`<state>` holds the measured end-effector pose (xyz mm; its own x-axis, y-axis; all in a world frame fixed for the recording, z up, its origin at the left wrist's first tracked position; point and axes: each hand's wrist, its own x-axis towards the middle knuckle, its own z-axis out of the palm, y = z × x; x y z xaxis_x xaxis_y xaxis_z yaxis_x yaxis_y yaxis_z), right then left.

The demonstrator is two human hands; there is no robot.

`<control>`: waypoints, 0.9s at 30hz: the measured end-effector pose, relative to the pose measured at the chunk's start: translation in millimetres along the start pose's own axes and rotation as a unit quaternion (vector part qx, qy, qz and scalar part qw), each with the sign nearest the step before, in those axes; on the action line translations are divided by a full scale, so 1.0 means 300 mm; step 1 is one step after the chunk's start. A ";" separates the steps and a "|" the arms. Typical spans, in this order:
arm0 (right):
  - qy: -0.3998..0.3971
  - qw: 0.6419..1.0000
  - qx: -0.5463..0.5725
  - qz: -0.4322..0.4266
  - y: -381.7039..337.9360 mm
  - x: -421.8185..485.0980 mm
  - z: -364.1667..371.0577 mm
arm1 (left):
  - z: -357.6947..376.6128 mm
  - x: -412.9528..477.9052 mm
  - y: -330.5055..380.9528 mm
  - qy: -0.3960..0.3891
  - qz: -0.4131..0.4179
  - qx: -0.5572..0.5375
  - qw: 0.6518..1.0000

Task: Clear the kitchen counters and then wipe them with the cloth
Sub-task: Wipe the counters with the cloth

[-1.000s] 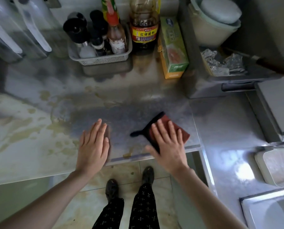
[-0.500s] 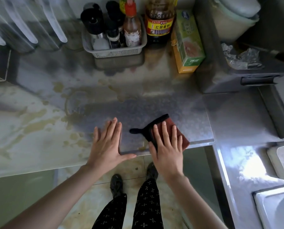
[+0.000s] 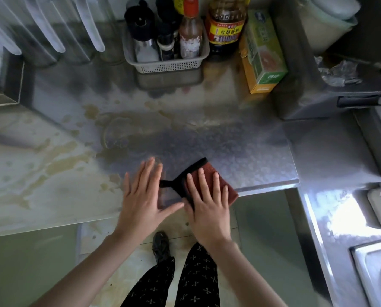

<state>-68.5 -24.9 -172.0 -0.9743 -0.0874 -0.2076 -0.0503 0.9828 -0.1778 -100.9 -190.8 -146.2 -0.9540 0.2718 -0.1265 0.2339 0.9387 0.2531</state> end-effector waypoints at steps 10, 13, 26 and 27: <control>0.013 0.981 0.084 0.175 -0.050 0.174 -0.033 | -0.004 -0.059 -0.264 0.113 -0.198 -0.029 0.973; 0.007 0.996 0.030 0.083 -0.071 0.133 -0.011 | 0.008 -0.024 -0.306 0.137 -0.240 -0.033 0.960; 0.013 0.998 0.032 0.057 -0.176 0.143 0.016 | 0.040 -0.004 -0.329 0.105 -0.248 -0.014 0.963; 0.007 0.999 0.023 0.035 -0.157 0.141 0.012 | 0.040 -0.002 -0.330 0.104 -0.247 -0.014 0.963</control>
<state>-106.5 -75.6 -175.8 -0.9779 -0.0156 -0.2083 0.0285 0.9778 -0.2074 -121.3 -281.3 -182.6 -0.9652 -0.2575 -0.0444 -0.2606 0.9360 0.2364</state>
